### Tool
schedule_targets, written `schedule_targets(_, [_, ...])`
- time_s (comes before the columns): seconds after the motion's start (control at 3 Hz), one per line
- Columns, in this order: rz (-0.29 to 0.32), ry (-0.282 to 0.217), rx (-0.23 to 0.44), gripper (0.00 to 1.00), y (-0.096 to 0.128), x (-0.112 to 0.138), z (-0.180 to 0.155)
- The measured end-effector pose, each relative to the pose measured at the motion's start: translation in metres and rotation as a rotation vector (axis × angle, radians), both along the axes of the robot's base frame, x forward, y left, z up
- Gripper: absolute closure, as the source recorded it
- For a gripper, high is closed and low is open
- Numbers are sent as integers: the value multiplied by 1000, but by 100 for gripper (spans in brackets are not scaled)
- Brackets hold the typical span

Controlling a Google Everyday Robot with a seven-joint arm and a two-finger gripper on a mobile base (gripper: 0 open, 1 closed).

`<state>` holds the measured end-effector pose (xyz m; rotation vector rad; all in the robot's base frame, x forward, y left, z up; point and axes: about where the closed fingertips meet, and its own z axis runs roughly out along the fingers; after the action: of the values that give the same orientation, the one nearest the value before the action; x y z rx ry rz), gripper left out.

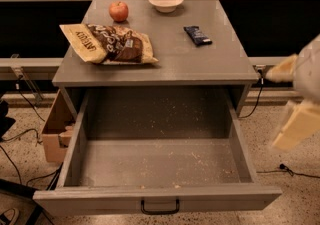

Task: Close top drawer

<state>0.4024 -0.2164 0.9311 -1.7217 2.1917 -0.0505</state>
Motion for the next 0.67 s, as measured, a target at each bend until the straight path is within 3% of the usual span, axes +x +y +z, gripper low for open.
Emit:
schedule_targets(0.33, [-40, -6, 70, 42, -4, -37, -47])
schedule_targets(0.67, [-93, 29, 103, 63, -12, -69, -107])
